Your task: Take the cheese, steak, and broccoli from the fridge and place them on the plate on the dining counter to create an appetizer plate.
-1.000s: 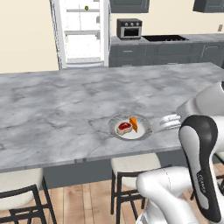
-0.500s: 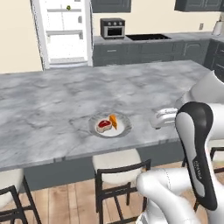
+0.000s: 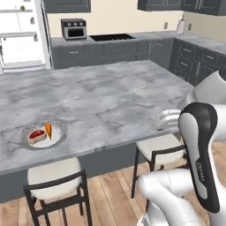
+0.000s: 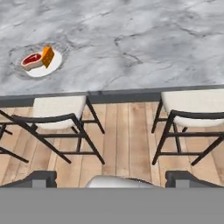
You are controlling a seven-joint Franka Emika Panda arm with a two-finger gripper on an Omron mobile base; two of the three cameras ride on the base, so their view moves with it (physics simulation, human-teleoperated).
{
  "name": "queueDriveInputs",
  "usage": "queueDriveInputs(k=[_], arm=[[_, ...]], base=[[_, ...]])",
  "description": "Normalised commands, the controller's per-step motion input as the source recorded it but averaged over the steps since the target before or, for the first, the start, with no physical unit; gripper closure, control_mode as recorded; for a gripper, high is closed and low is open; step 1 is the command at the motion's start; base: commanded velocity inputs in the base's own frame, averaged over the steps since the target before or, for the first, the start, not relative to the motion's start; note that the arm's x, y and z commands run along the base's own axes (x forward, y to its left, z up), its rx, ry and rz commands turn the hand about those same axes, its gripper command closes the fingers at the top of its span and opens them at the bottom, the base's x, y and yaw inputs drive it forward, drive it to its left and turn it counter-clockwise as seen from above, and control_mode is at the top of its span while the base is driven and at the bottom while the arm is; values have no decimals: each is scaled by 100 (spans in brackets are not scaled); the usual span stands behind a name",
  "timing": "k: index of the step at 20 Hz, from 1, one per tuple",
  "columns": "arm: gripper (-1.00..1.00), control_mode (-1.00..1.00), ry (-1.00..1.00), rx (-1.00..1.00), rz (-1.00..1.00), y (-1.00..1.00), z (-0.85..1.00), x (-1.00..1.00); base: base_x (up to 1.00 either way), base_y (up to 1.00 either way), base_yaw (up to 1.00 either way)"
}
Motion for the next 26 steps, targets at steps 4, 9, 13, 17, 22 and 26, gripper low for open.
queueDriveInputs(k=[4, 9, 13, 17, 22, 26], arm=[[-100, 100, 0, 0, 0, 0, 0, 0], [-100, 100, 0, 0, 0, 0, 0, 0], [-100, 100, 0, 0, 0, 0, 0, 0], [-100, 100, 0, 0, 0, 0, 0, 0], [-100, 100, 0, 0, 0, 0, 0, 0], [-100, 100, 0, 0, 0, 0, 0, 0]], base=[[1, -100, -26], [11, -100, -24], [28, -100, -20], [33, -100, -13], [44, -100, -5], [54, -100, -4]])
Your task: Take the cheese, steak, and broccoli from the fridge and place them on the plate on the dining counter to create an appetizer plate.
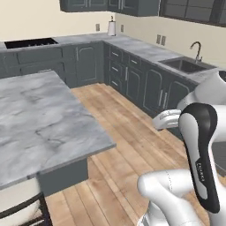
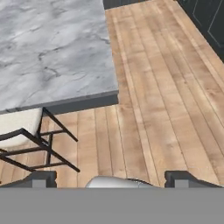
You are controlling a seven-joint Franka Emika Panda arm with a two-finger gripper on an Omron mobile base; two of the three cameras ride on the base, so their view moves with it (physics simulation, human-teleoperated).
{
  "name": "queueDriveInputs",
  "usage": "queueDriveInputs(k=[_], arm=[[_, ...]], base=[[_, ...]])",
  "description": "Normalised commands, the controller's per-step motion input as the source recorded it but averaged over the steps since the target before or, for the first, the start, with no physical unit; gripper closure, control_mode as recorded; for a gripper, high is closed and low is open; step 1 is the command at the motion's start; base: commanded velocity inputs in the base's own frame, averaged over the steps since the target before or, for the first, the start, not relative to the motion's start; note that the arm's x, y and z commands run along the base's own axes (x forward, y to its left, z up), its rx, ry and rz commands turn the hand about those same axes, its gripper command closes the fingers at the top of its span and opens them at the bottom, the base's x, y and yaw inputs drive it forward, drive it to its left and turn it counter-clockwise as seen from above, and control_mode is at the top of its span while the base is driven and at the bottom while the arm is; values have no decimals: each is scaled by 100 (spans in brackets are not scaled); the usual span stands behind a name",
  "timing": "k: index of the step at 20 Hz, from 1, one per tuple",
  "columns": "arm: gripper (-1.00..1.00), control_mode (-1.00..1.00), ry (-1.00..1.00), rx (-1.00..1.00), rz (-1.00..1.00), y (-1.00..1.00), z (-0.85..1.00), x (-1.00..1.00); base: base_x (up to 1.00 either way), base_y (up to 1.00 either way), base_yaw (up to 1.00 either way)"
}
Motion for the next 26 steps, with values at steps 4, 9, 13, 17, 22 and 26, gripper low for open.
queueDriveInputs(k=[4, 9, 13, 17, 22, 26], arm=[[-100, 100, 0, 0, 0, 0, 0, 0], [-100, 100, 0, 0, 0, 0, 0, 0], [-100, 100, 0, 0, 0, 0, 0, 0], [-100, 100, 0, 0, 0, 0, 0, 0], [-100, 100, 0, 0, 0, 0, 0, 0], [-100, 100, 0, 0, 0, 0, 0, 0]], base=[[73, -100, -13], [91, -96, -7], [100, -13, 0], [100, 0, 0], [100, 0, 13], [100, 0, 16]])
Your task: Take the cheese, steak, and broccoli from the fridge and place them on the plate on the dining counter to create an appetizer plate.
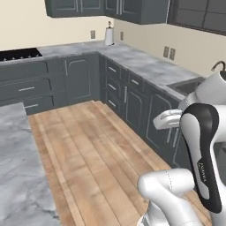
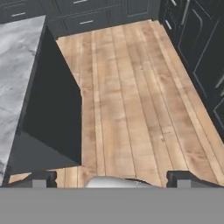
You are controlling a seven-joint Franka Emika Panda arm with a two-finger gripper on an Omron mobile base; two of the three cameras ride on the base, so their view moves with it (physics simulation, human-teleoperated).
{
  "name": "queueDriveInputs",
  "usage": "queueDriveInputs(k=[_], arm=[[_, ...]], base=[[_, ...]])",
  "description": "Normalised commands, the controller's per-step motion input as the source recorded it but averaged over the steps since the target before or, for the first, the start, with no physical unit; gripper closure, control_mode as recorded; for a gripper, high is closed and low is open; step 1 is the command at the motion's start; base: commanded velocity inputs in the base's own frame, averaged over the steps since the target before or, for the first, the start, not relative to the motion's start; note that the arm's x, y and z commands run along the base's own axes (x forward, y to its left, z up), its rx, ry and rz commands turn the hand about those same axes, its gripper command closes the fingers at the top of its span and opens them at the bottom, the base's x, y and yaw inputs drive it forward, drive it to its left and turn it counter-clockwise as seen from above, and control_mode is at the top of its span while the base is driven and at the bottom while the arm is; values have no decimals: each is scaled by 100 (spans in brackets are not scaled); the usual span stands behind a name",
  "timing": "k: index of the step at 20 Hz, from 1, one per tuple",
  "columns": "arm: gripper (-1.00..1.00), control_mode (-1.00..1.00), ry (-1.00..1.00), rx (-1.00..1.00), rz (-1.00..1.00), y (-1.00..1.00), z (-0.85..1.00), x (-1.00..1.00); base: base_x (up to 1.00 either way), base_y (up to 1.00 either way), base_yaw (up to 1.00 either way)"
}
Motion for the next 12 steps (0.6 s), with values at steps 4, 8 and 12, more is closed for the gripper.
queueDriveInputs(k=[4, 8, 12], arm=[[-100, 100, 0, 0, 0, 0, 0, 0], [-100, 100, 0, 0, 0, 0, 0, 0], [-100, 100, 0, 0, 0, 0, 0, 0]], base=[[100, 0, 10], [100, 0, 6], [100, -2, 20]])
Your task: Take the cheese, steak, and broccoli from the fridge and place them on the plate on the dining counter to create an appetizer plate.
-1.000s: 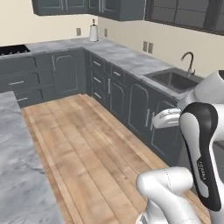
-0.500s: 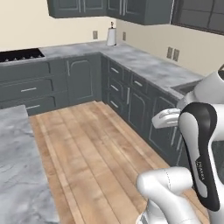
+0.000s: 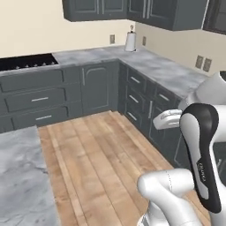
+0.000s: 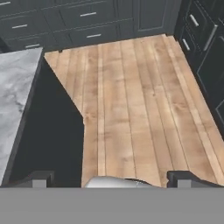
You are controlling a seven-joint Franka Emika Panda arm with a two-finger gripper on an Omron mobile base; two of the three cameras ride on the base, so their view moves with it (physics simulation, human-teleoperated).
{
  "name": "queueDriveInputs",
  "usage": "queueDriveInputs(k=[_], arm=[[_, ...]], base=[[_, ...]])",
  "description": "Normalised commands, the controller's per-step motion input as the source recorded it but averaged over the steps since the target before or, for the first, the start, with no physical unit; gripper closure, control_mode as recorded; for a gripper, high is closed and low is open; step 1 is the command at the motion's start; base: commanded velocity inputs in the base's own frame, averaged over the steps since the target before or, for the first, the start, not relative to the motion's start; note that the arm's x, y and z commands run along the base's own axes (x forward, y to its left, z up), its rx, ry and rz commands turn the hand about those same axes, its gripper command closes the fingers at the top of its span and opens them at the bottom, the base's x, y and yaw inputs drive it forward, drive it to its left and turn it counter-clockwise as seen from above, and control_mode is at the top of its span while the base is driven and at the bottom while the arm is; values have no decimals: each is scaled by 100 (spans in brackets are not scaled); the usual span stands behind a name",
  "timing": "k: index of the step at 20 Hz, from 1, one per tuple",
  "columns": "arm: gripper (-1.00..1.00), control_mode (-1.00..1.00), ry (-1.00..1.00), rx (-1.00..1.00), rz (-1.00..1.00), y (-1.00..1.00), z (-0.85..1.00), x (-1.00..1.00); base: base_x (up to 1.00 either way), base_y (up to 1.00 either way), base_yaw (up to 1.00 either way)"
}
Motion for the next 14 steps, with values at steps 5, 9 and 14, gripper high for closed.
queueDriveInputs(k=[5, 9, 14], arm=[[-100, 100, 0, 0, 0, 0, 0, 0], [-100, 100, 0, 0, 0, 0, 0, 0], [-100, 100, 0, 0, 0, 0, 0, 0]], base=[[100, -19, 46], [96, -42, 53], [100, -85, 37]])
